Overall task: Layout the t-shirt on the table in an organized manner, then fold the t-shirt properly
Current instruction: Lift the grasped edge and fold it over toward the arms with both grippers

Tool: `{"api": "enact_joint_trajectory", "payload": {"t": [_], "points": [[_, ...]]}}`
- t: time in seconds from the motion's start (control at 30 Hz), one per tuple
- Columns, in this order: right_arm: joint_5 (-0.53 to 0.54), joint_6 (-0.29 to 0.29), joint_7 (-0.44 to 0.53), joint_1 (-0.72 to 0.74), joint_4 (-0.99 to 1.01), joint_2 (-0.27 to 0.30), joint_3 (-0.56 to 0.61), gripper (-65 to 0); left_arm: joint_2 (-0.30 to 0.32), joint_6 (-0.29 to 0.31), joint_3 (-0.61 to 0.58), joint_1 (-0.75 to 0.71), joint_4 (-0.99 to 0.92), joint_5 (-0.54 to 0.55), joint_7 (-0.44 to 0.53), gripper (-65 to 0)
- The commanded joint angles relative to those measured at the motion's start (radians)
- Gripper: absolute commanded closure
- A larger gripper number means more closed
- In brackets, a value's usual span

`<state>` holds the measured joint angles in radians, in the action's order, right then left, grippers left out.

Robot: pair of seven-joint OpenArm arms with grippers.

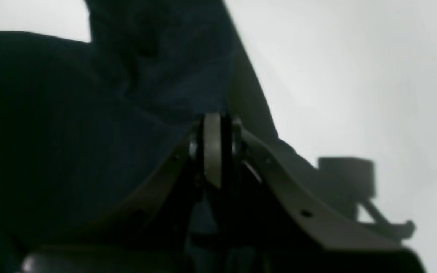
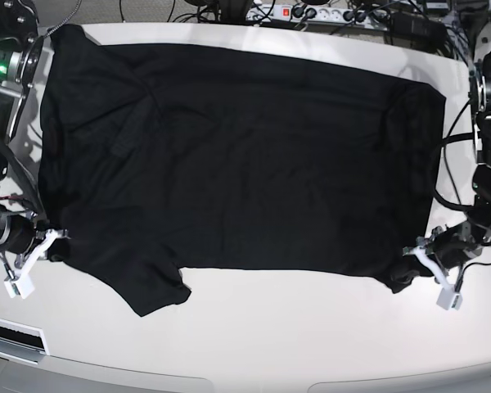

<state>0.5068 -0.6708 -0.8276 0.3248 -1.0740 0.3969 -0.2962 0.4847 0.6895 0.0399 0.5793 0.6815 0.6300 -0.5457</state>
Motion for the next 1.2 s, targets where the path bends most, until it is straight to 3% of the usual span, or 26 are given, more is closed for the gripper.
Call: {"api": "enact_joint_trajectory", "payload": {"t": [0.0, 0.17, 0.43, 0.73, 0.93, 1.17], "points": [[0.018, -0.008, 0.014, 0.007, -0.035, 0.030, -0.004, 0.0, 0.034, 0.009, 0.006, 0.021, 0.014, 0.037, 0.007, 0.0], [0.017, -0.007, 0.013, -0.136, -0.215, 0.060, -0.004, 0.0, 0.115, 0.009, 0.006, -0.018, 0.015, 0.134, -0.002, 0.0], [0.010, 0.035, -0.003, -0.309, -0.473, 0.089, -0.006, 0.0, 0.164, 0.009, 0.006, -0.089, 0.065, 0.320, -0.174, 0.0], [0.018, 0.027, -0.101, -0.331, -0.497, 0.105, -0.006, 0.0, 0.192, 0.009, 0.006, -0.108, 0.091, 0.566, -0.533, 0.0], [0.010, 0.039, -0.110, -0.331, -0.497, 0.105, -0.006, 0.0, 0.264, 0.009, 0.006, -0.108, 0.091, 0.576, -0.528, 0.0], [0.018, 0.042, -0.141, -0.331, -0.497, 0.107, -0.006, 0.0, 0.266, 0.009, 0.006, -0.149, 0.091, 0.645, -0.592, 0.0]]}}
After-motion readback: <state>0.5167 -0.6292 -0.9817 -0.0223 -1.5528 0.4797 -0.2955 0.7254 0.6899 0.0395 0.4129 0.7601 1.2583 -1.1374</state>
